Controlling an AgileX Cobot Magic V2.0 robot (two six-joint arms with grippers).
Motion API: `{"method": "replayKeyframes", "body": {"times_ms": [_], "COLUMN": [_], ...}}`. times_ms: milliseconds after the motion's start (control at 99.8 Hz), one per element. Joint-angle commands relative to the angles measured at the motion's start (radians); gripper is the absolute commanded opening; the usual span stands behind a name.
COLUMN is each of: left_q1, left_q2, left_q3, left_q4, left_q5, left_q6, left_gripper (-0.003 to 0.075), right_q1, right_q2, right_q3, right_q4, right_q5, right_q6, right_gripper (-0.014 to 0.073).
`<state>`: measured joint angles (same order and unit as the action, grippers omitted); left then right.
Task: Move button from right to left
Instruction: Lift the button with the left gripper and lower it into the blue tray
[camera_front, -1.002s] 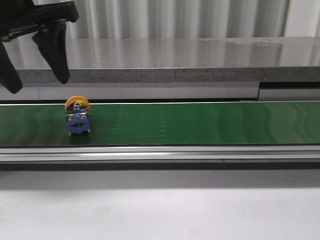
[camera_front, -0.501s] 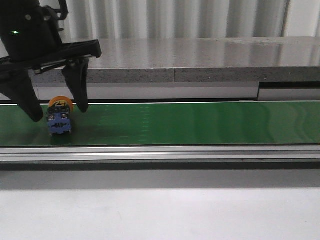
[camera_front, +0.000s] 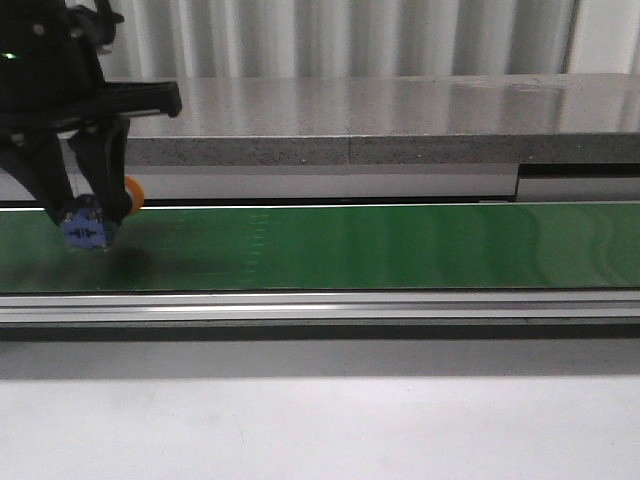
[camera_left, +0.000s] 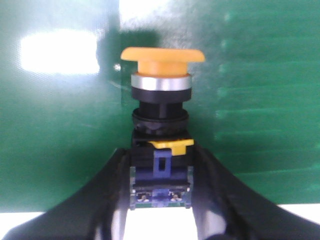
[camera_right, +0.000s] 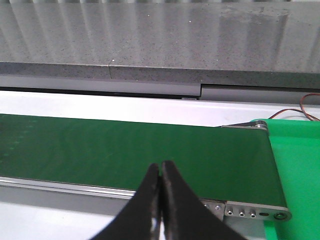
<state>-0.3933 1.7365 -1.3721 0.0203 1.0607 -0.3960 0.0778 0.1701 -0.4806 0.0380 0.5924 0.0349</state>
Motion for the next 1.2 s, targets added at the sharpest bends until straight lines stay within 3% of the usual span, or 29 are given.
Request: {"method": "replayKeyframes", "body": {"times_ms": [0, 170, 401, 741, 932, 1052, 1192], "left_q1": [0.011, 0.105, 0.297, 0.551, 0.703, 0.751, 0.755], "left_q2": [-0.111, -0.205, -0.236, -0.230, -0.184, -0.124, -0.045], "left_q3": [-0.032, -0.032, -0.032, -0.032, -0.032, -0.032, -0.032], "left_q4": [0.053, 0.119, 0.122, 0.118, 0.082, 0.041, 0.101], "left_q5": [0.003, 0.047, 0.136, 0.141, 0.127, 0.095, 0.018], "left_q6": [-0.012, 0.008, 0.177, 0.360, 0.389, 0.446, 0.472], "left_gripper": [-0.0001, -0.0001, -0.0001, -0.0001, -0.0001, -0.0001, -0.0001], "right_q1": [0.000, 0.000, 0.000, 0.000, 0.000, 0.000, 0.000], "right_q2": [0.009, 0.009, 0.009, 0.009, 0.009, 0.009, 0.009], "right_q3": [-0.025, -0.025, -0.025, -0.025, -0.025, -0.025, -0.025], "right_q4": [0.005, 0.005, 0.005, 0.005, 0.005, 0.005, 0.005], "right_q5": [-0.078, -0.077, -0.077, -0.077, -0.077, -0.077, -0.077], "right_q6": [-0.011, -0.011, -0.011, -0.011, -0.011, -0.011, -0.011], "right_gripper": [-0.0067, -0.0067, -0.0067, -0.0067, -0.0067, -0.0067, -0.0067]}}
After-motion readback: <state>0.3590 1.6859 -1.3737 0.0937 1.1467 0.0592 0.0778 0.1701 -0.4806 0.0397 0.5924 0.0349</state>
